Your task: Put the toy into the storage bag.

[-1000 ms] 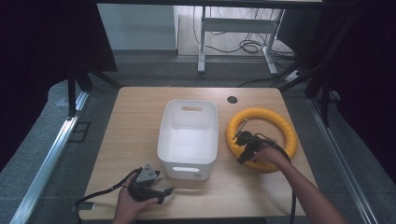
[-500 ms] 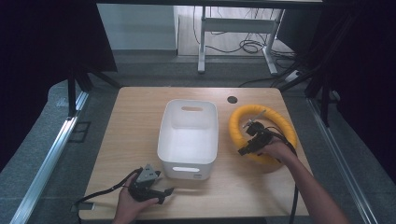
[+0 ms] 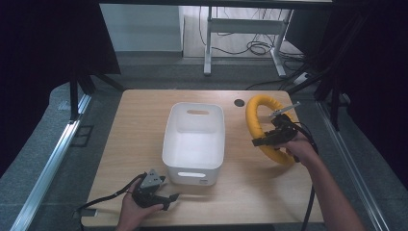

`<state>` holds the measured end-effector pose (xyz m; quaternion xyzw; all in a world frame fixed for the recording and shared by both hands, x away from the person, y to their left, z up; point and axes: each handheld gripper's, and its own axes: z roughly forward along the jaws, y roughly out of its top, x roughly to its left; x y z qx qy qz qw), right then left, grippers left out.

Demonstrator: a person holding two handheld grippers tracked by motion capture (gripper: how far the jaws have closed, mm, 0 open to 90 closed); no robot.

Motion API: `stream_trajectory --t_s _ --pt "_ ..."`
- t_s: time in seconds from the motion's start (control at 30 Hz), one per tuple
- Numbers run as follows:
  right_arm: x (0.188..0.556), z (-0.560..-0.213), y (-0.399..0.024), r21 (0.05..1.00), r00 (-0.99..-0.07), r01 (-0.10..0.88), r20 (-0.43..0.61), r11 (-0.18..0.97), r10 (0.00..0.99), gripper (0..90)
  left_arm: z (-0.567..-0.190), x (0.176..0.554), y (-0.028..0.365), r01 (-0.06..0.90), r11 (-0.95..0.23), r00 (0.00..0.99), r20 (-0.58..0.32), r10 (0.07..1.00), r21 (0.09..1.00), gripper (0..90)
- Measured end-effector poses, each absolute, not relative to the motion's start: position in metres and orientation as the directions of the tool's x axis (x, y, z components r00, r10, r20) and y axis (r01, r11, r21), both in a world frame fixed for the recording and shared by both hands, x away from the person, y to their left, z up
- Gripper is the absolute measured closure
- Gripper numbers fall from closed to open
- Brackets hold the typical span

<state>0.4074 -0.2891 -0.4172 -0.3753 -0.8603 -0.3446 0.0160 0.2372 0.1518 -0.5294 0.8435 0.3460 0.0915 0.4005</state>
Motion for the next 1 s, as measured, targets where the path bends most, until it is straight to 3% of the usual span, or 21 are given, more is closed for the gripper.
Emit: stream_trajectory --t_s 0.37,0.73,1.0 --pt "0.405 -0.397 -0.303 0.660 -0.720 0.631 0.302 0.407 0.625 51.3 -0.528 0.237 0.152 0.509 -0.437 0.743 -0.122 0.658 0.742 17.3" --pt "0.399 -0.366 -0.312 0.781 -0.739 0.566 0.339 0.264 0.582 51.3 -0.528 0.237 0.153 0.506 -0.439 0.745 -0.119 0.657 0.742 17.3" --pt "0.390 -0.353 -0.307 0.818 -0.752 0.525 0.319 0.233 0.576 51.1 -0.528 0.237 0.153 0.507 -0.438 0.745 -0.121 0.656 0.742 17.3"
